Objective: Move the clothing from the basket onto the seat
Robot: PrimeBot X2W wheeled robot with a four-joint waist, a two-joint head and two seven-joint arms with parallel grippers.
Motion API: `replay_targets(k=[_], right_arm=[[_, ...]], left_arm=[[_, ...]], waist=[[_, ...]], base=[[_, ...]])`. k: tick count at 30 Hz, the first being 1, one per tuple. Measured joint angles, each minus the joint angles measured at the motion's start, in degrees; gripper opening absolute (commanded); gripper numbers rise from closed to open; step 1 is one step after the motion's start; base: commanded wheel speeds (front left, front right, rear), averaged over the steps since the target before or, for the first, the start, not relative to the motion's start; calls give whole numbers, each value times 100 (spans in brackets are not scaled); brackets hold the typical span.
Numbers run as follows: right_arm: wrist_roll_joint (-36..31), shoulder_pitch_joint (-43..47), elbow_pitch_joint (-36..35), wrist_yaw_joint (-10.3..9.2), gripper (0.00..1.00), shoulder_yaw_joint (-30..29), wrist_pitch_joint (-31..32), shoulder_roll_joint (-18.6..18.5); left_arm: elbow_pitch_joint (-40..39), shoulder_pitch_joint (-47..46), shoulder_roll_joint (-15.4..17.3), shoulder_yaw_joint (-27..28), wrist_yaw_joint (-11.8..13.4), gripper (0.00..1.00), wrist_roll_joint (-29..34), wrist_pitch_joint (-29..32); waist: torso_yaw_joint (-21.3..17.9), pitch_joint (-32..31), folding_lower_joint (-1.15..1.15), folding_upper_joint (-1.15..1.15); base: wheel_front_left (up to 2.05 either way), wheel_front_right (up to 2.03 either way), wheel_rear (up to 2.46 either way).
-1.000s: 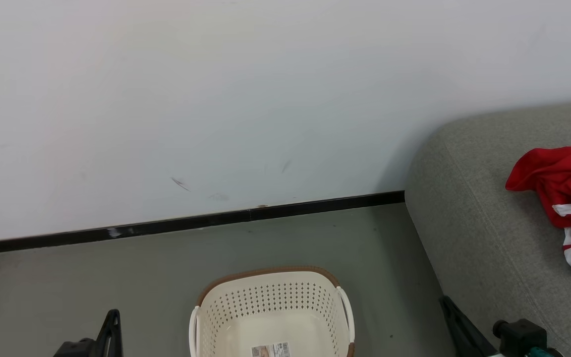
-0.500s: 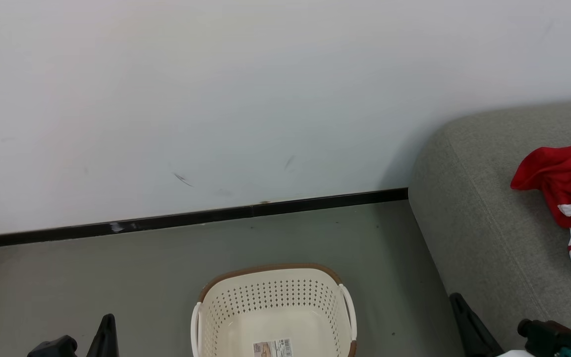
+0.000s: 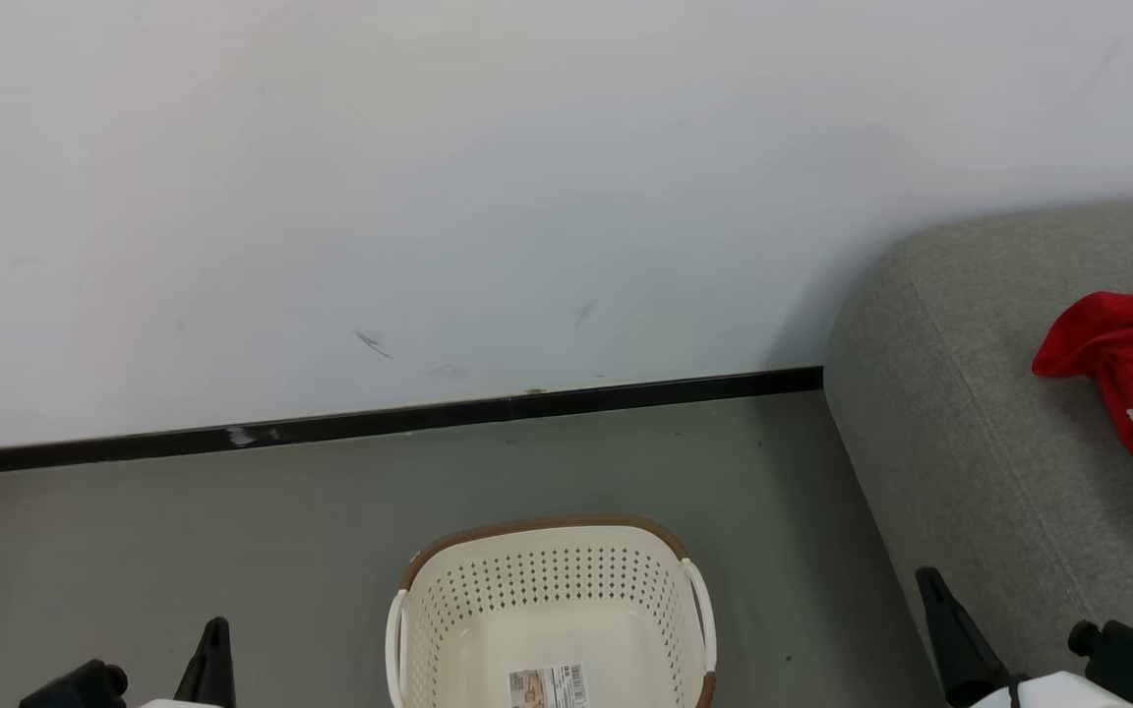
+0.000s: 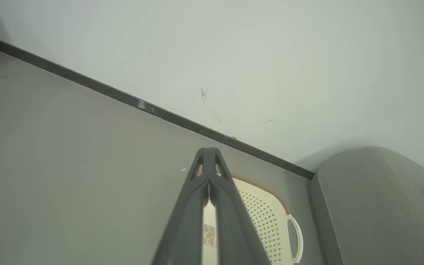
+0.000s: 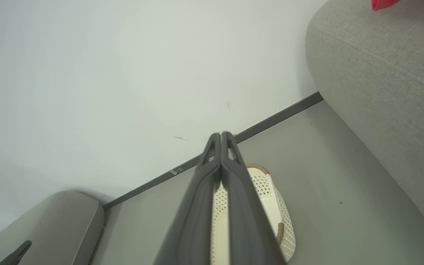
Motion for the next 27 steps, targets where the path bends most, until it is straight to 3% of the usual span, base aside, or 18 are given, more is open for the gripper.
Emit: replay_targets(k=[11,27], right_arm=[[1096,-129,119,0,0,-62,220,-102],[2674,-354,303,-1,0,-104,480,-188]], left_arm=[[-8,-18,-80,203,-227,0,-805,235],[15,-150,-220,497,-613,0,-1978,547]], waist=[[47,11,12,0],[109,128,-62,0]], base=[[0,0,0],[0,0,0]])
